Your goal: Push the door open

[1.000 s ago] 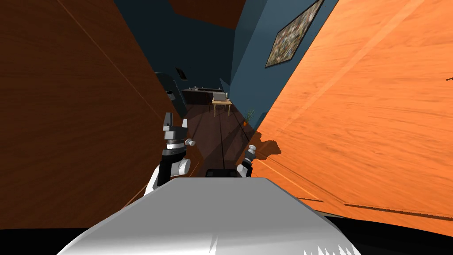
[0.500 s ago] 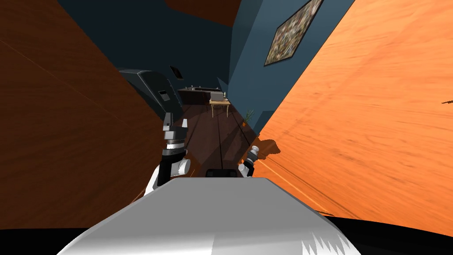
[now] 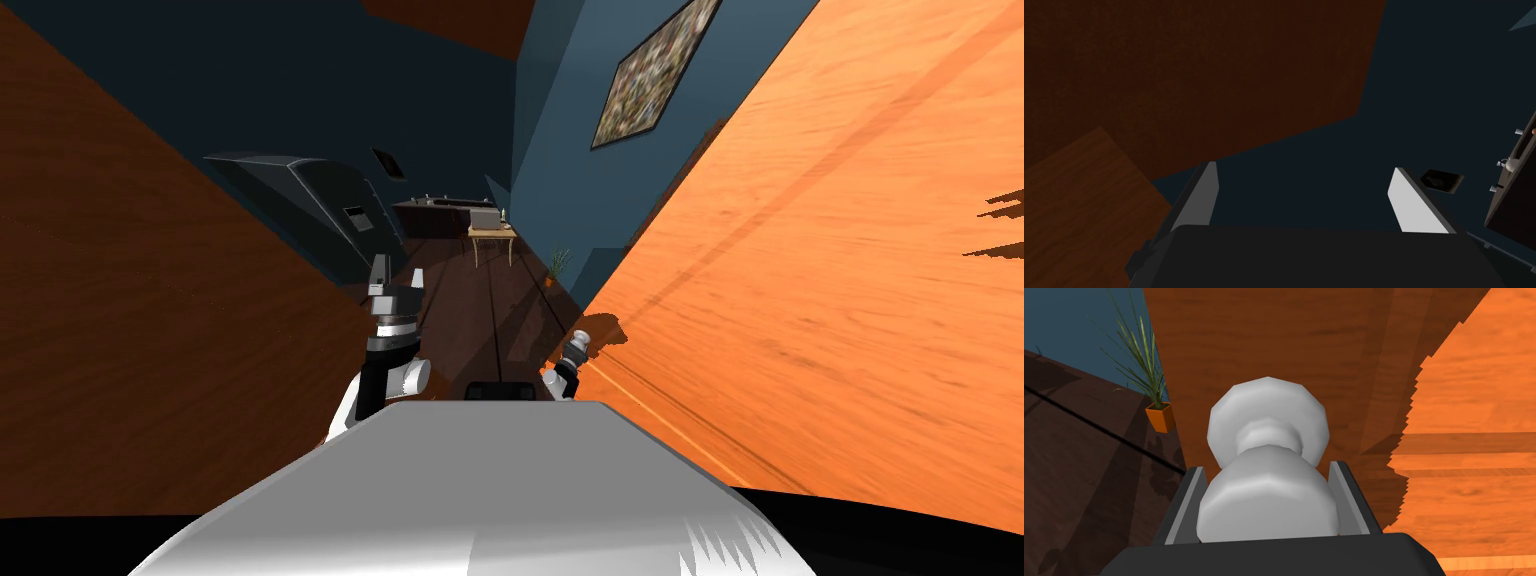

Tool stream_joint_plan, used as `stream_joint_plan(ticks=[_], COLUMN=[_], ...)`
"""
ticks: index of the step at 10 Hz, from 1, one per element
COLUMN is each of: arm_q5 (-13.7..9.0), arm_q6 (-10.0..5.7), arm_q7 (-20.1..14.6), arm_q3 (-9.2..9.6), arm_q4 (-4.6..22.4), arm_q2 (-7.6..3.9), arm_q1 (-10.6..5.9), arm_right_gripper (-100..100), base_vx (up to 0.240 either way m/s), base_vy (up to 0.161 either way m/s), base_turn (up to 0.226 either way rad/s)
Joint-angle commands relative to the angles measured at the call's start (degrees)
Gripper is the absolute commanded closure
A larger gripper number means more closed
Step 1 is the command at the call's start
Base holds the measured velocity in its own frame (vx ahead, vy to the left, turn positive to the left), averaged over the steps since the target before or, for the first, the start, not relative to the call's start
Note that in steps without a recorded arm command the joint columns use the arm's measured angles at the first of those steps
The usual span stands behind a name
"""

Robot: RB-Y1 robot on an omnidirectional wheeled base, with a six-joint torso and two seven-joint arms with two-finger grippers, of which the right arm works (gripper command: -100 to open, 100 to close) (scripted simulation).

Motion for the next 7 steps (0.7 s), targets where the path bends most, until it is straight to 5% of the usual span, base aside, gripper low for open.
stream_joint_plan(ticks=[1,5,7], arm_q5=[1.49,3.65,6.01], arm_q6=[0.25,1.39,2.63], arm_q7=[-1.46,-3.29,-5.30], arm_q3=[-1.93,-4.94,-8.23], arm_q4=[1.38,3.00,4.79], arm_q2=[-0.57,-1.21,-1.85], arm_q1=[-1.14,-2.17,-3.29], arm_right_gripper=[100,100,100], base_vx=[0.087,0.099,0.090], base_vy=[0.010,0.010,0.028], base_turn=[-0.069,-0.064,-0.085])
